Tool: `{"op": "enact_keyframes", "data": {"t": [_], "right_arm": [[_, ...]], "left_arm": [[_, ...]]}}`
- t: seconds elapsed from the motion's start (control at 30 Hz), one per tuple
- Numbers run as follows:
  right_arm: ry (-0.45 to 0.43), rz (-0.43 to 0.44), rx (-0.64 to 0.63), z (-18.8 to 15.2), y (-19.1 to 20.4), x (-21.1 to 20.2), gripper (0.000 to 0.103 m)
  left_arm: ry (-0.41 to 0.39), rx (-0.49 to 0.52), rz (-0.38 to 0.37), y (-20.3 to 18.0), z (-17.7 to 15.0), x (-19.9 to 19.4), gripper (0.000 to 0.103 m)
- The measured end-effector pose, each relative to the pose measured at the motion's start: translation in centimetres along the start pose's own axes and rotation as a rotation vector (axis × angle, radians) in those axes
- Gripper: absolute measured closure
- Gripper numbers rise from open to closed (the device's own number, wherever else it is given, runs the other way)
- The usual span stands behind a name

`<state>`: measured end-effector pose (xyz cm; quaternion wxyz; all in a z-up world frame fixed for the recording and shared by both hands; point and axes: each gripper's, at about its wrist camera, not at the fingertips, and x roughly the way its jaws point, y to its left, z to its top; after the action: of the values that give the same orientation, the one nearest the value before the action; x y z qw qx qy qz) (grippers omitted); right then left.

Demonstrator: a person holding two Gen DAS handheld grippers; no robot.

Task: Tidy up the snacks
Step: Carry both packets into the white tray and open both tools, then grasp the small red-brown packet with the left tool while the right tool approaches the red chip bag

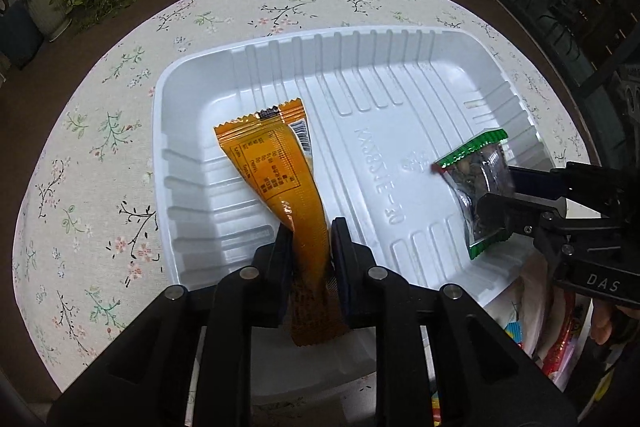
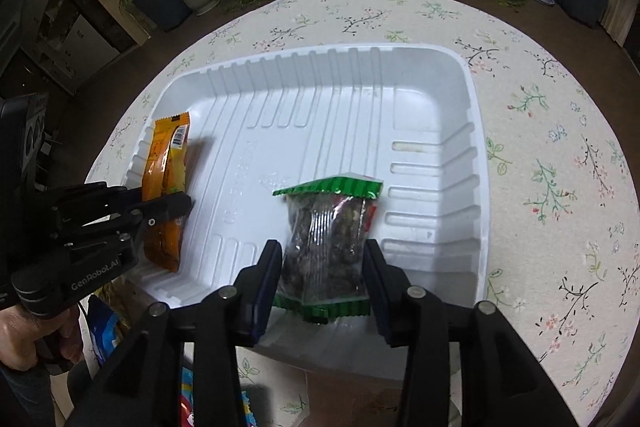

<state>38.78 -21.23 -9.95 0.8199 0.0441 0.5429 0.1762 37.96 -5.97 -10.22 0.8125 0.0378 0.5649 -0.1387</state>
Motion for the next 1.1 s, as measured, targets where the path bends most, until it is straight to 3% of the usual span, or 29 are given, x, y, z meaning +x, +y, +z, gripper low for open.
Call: {"op": "enact_keyframes", "data": {"t": [0.07, 0.2, 0.33, 0.53, 0.6, 0.7, 0.83, 0.9, 1.0, 1.1], "right_arm": [[-0.006, -0.009, 0.004, 0.0, -0.2, -0.2, 0.052], [-0.038, -0.011, 0.017, -0.2, -0.4, -1.3, 0.046], [-0.089, -0.015, 0.019, -0.5, -0.2, -3.5, 0.043], [-0.254, 0.093, 0.033, -2.7, 0.7, -10.7, 0.024], [-0.331, 0.164, 0.038, -4.5, 1.2, -13.5, 0.016], [-0.427, 0.232, 0.037, -8.2, 2.3, -16.5, 0.008], [-0.483, 0.276, 0.052, -13.6, 3.4, -18.0, 0.007], [-0.494, 0.277, 0.090, -16.5, 3.4, -17.7, 0.007], [-0.474, 0.245, 0.134, -19.8, 3.7, -16.4, 0.007], [-0.457, 0.182, 0.119, -22.4, 4.6, -15.1, 0.007]], "left_arm": [[-0.003, -0.002, -0.001, 0.0, 0.0, -0.1, 0.075], [-0.040, -0.008, 0.008, 0.1, -0.2, -1.5, 0.038], [-0.073, -0.019, 0.002, 0.4, -0.6, -3.4, 0.033], [-0.169, -0.044, -0.087, 1.1, -3.7, -8.9, 0.000], [-0.226, -0.041, -0.119, 1.2, -5.8, -11.1, 0.000], [-0.360, -0.009, -0.068, 0.6, -10.1, -14.6, 0.000], [-0.414, -0.023, 0.072, -0.8, -16.4, -17.9, 0.000], [-0.445, -0.104, 0.056, -0.8, -19.8, -18.8, 0.000], [-0.403, -0.173, 0.047, -1.3, -23.7, -18.0, 0.000], [-0.378, -0.175, 0.028, -2.2, -26.2, -16.6, 0.000]]}}
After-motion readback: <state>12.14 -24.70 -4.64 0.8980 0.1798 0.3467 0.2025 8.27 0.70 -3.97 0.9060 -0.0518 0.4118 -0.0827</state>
